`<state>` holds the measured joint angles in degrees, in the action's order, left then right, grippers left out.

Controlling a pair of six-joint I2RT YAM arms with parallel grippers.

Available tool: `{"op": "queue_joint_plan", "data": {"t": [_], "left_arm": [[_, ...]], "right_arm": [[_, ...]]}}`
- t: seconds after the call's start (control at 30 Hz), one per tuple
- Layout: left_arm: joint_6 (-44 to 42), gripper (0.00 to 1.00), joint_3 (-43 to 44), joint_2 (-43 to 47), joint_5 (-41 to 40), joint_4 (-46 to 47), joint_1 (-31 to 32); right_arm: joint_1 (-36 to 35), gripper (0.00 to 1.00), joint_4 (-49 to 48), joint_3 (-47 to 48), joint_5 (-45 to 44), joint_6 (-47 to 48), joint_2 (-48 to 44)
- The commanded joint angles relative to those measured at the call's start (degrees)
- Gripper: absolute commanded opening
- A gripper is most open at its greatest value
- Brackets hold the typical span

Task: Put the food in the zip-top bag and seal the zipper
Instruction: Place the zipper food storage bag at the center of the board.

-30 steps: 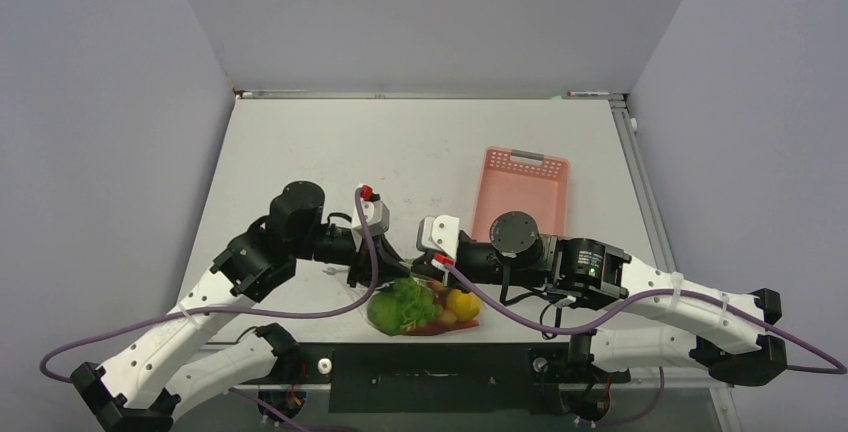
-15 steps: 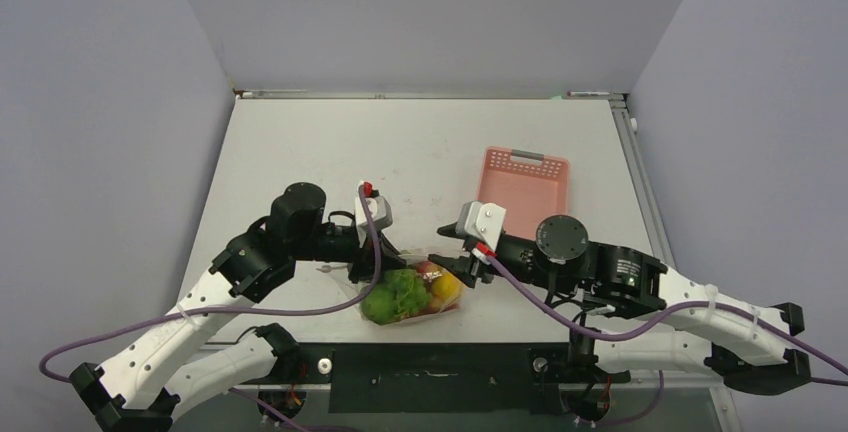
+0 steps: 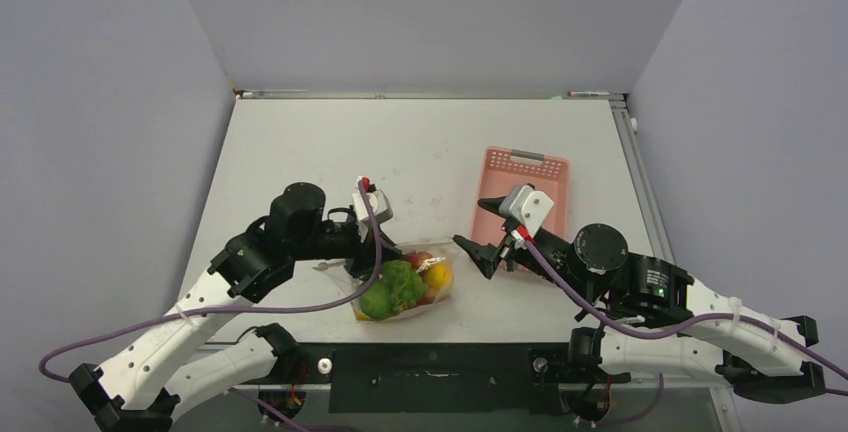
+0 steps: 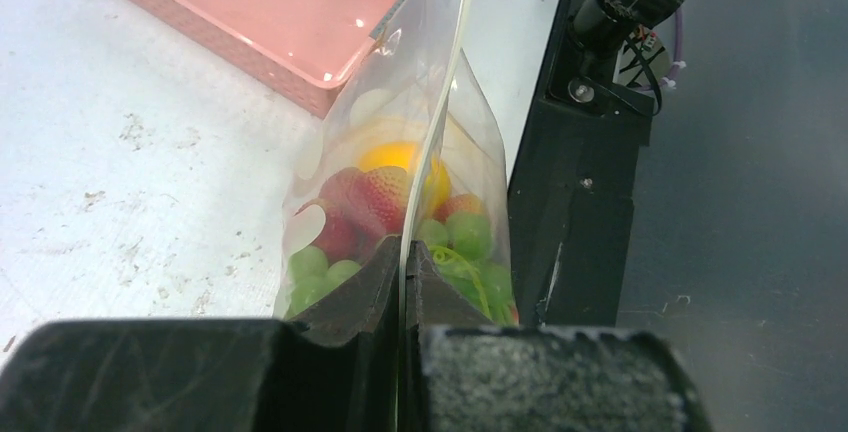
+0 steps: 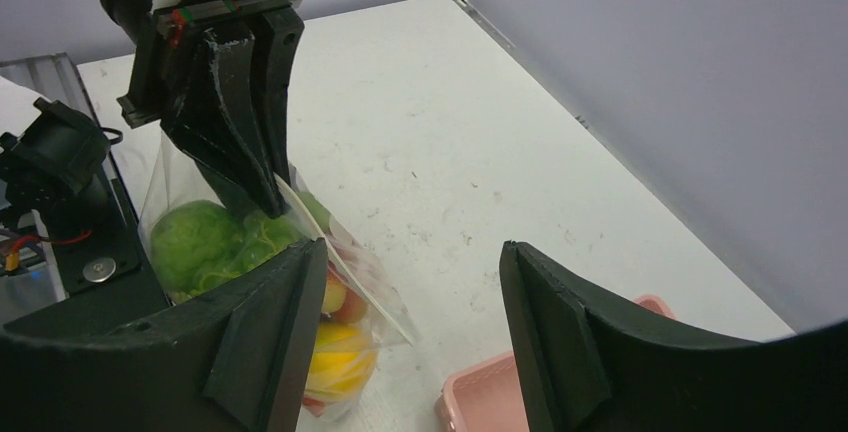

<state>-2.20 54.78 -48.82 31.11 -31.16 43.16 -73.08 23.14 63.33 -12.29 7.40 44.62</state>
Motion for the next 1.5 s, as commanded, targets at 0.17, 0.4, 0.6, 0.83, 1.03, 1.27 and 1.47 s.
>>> {"op": "queue_joint_plan", "data": {"t": [0.17, 0.4, 0.6, 0.83, 1.03, 1.27, 1.47], "left_arm": [[-0.5, 0.00, 5.0, 2.0, -6.4, 3.0, 0.0], [-1.0, 0.00, 7.0, 2.4, -12.4, 3.7, -0.1], [-2.4, 0.00, 10.1, 2.0, -21.4, 3.7, -0.1], [-5.5, 0.00, 13.2, 1.4, -32.0, 5.5, -1.3], [-6.5, 0.00, 13.8, 0.5, -38.9, 9.5, -3.5], [-7.1, 0.00, 12.9, -2.6, -39.3, 15.1, -12.7], [-11.6, 0.00, 12.6, -7.1, -42.2, 18.8, -17.3]], "right_arm": [[0.3, 0.68, -2.6, -0.8, -7.4, -0.7, -1.6], [0.3, 0.71, -2.2, -1.1, -9.0, -1.2, -1.5], [0.3, 0.72, -2.5, -1.2, -9.1, -1.3, -1.0], [0.4, 0.73, -2.6, -0.4, -8.8, -0.8, 0.6], [0.4, 0.75, -2.7, -0.5, -8.5, -1.5, 1.1], [0.3, 0.77, -2.9, -0.5, -8.2, -2.7, 1.8], [0.4, 0.78, -2.6, -2.1, -9.5, -5.4, 1.5]]}}
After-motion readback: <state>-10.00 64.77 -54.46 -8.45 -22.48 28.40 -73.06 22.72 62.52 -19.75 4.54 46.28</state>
